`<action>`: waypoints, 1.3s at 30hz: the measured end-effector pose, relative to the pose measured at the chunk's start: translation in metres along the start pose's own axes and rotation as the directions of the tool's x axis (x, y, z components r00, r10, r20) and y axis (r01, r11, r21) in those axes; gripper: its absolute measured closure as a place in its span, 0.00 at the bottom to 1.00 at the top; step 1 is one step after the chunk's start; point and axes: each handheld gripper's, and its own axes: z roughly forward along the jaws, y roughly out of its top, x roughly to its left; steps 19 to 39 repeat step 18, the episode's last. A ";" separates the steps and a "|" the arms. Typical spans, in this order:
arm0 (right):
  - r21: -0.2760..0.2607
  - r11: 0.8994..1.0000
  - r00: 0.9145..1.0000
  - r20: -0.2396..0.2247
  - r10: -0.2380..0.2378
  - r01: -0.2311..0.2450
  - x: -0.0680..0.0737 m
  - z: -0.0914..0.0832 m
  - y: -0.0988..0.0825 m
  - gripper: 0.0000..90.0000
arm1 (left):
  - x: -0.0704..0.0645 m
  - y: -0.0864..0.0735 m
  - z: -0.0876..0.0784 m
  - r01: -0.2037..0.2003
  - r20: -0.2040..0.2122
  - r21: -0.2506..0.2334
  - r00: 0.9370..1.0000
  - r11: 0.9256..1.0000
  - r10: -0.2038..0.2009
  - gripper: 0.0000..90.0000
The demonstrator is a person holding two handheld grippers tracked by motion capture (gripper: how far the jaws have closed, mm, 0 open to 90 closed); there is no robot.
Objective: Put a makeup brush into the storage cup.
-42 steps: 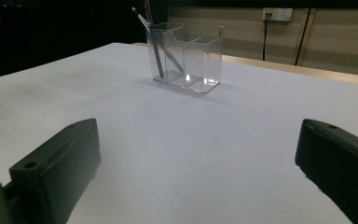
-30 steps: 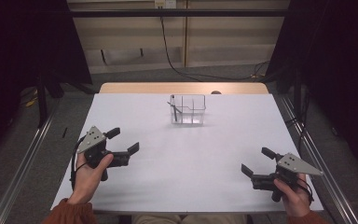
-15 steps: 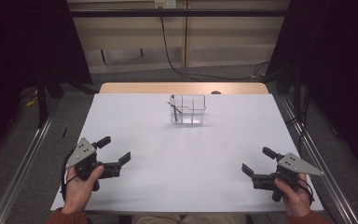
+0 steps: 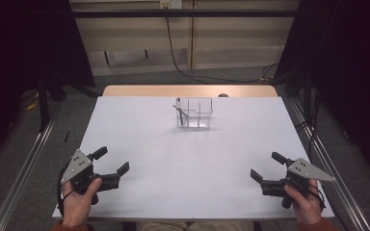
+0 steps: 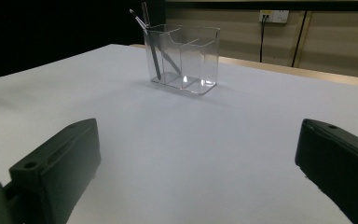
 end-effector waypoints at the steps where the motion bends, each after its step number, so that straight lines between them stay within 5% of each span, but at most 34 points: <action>1: 0.000 1.000 1.000 0.001 0.001 -0.001 0.000 0.000 0.000 0.00 | -0.001 -0.001 0.000 -0.004 0.004 0.007 1.000 1.000 0.004 0.04; 39: 0.006 1.000 1.000 -0.006 -0.001 0.001 0.000 0.001 0.000 0.00 | -0.007 -0.008 0.000 -0.014 0.023 0.022 1.000 1.000 0.013 0.04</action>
